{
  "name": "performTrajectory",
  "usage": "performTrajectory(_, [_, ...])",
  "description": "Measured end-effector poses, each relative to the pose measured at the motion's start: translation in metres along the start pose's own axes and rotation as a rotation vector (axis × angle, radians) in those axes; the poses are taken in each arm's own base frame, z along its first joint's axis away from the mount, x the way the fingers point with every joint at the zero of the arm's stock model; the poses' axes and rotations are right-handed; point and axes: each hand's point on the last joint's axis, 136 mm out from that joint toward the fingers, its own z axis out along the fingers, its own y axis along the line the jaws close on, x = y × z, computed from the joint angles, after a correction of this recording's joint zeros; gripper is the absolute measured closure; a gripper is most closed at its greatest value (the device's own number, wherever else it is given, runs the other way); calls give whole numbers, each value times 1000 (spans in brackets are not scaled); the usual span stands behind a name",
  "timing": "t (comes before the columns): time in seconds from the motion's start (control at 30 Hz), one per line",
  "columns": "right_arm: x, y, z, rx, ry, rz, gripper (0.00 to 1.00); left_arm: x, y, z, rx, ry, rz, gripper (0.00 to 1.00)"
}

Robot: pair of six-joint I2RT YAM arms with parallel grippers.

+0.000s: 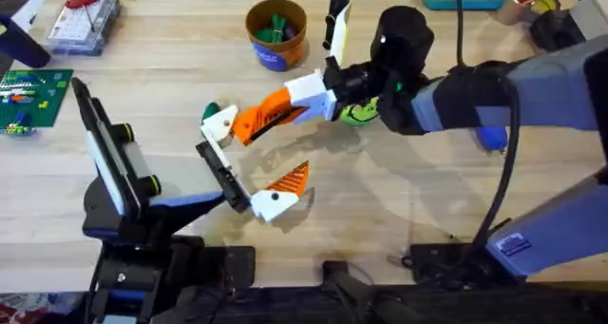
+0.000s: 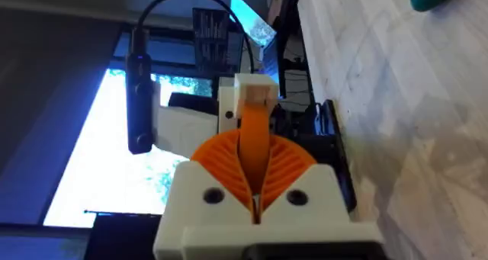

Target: Pick up the gripper from the table and insert it into the empty holder that is missing its gripper. Then pick up a screw, insert it into the mounting hole, and use the screwdriver to tighten it. Finally, clean up the table by picking up the vegetable and placing it into the bucket.

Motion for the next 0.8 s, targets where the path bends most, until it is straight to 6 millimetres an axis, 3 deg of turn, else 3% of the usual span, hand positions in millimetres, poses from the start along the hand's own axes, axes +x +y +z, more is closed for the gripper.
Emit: performTrajectory(0.8, [-9, -6, 6, 21, -67, 10, 984, 0, -1, 0, 3, 1, 0, 10])
